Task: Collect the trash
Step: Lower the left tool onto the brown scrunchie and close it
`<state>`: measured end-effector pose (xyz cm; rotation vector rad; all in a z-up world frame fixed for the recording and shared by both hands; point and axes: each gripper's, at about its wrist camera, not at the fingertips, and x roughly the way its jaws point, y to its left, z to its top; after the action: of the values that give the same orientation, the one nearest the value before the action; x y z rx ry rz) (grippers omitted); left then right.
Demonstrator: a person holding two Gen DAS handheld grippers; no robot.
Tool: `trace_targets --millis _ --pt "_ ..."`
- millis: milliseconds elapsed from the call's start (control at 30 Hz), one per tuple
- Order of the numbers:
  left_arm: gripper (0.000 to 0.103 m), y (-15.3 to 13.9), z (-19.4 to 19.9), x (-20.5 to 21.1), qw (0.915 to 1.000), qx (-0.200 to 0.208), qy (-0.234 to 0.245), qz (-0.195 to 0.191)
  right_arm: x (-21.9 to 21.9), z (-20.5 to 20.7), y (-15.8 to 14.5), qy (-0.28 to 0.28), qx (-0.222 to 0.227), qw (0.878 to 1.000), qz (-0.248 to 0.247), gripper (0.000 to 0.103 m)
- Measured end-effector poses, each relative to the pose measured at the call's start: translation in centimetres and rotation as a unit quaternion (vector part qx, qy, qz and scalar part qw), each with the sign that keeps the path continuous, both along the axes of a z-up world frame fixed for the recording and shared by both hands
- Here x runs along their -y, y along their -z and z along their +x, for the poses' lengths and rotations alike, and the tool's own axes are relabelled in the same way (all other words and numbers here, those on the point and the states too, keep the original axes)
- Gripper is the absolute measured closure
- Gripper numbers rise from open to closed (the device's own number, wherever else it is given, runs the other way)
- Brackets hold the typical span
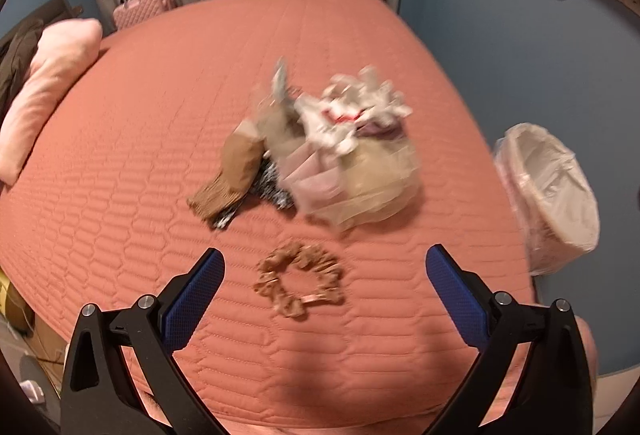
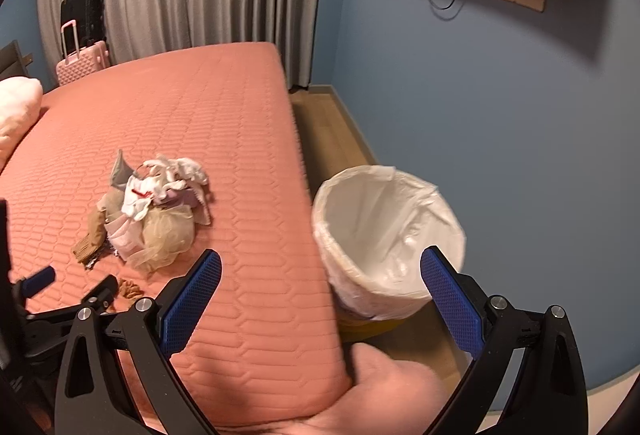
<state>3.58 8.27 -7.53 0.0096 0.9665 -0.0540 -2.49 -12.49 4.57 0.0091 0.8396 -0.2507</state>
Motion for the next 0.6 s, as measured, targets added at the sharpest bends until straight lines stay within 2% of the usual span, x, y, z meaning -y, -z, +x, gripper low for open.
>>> trace_targets --millis 100,267,333,467,533,600 --pt "0.007 2.3 0.9 -2.2 0.9994 -0.028 -0.014 -0.013 -1.3 0.8 1.1 -0.01 -0.008 1.0 -0.002 0.006" --pt "0.014 4.4 2.0 -5.2 0.9953 -0.062 -0.04 -0.062 -3.8 2.6 2.8 -0.03 -0.02 0.999 0.002 0.006" --pt "0.02 4.8 2.3 -5.9 0.9941 -0.067 -0.041 -0.074 -4.3 3.2 3.3 -0.036 -0.024 0.999 0.005 0.006" --pt "0.031 5.9 2.7 -6.3 0.9946 -0.076 -0.026 -0.065 -6.0 4.7 4.5 -0.048 -0.037 0.998 0.021 0.006" --pt "0.045 6.8 2.9 -6.3 0.9942 -0.085 -0.015 -0.064 -6.8 5.4 5.0 -0.056 -0.043 0.997 0.027 0.006" --pt "0.051 7.5 3.0 -6.3 0.9933 -0.097 -0.01 -0.062 -7.6 6.1 5.5 -0.063 -0.046 0.996 0.029 0.006"
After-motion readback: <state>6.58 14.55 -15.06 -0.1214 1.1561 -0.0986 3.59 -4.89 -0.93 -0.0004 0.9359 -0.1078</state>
